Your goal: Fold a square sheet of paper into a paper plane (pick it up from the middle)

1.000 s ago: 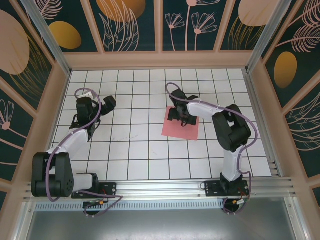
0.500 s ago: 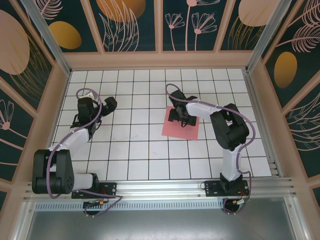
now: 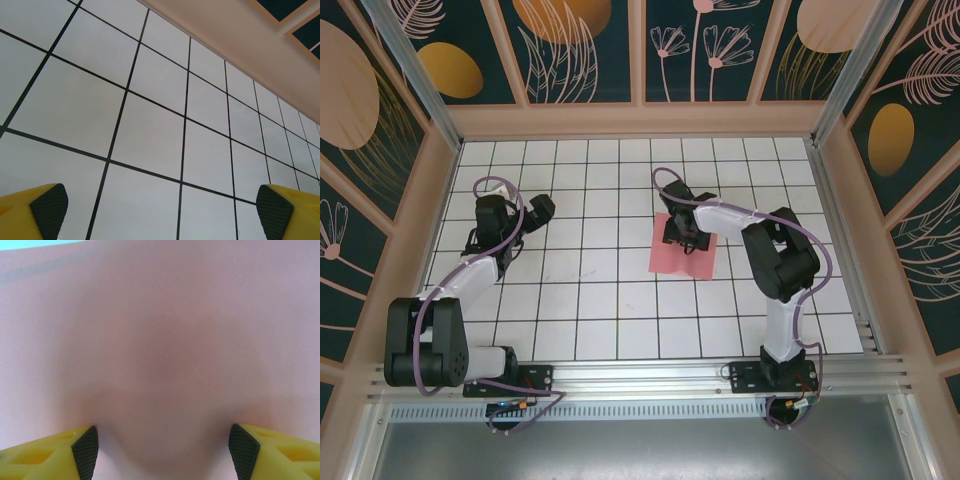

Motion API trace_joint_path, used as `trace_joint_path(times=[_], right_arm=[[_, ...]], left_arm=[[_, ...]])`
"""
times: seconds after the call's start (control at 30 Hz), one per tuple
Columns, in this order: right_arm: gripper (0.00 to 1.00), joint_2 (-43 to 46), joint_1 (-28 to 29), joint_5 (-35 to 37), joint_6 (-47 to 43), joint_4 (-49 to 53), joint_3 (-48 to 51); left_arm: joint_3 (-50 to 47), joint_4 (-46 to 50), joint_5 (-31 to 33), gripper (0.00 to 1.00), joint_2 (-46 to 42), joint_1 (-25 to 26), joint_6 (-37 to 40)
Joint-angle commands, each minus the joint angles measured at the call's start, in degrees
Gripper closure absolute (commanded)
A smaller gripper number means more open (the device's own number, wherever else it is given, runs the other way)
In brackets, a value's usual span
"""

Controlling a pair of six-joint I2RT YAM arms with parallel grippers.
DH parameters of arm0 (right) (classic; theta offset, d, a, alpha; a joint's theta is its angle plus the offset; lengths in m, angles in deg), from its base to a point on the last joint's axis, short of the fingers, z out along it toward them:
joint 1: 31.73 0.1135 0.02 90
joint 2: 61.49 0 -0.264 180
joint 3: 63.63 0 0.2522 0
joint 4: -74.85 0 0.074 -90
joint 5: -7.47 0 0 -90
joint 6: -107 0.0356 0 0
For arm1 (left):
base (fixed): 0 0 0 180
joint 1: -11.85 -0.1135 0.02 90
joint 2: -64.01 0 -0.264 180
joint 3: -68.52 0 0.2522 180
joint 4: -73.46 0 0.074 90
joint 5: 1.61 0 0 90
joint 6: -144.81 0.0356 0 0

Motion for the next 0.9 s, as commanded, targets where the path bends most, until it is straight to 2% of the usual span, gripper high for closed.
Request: trace_joint_path(times=[0.0,0.1,0.23,0.37,0.5,0.67,0.87], right_arm=[[0.34,-1.1,-0.7,-3.5,-1.4,0.3,2.5],[0.46,1.9,-0.7,-8.0,-2.7,-3.7,2.7],[0.67,6.7,-0.6,-20.1,-3.5,-12.4,5.6],[0.74,11.1,-0.8,-32.0,-2.7,-23.2,10.1],[0.75,14.8,-0.9,-40.6,-0.6,-33.1,14.9],[0.75,14.5,-3.0,-42.4,0.3,-35.7,17.7],[0.70,12.3,-3.4,-34.7,-3.9,-30.2,17.3]], left_arm=[[1.0,0.3,-0.9,0.02,0.2,-0.2,-1.0],[0.6,-0.3,-2.3,0.01,0.3,-0.2,-1.9],[-1.1,-3.3,-6.6,0.05,1.2,-0.1,-5.1],[-2.9,-6.6,-10.3,0.10,2.7,1.1,-7.9],[-3.1,-7.6,-10.5,0.15,4.2,4.5,-8.9],[-2.0,-10.3,-10.8,0.19,7.6,9.3,-10.7],[-0.6,-13.2,-11.1,0.21,12.2,13.0,-12.9]])
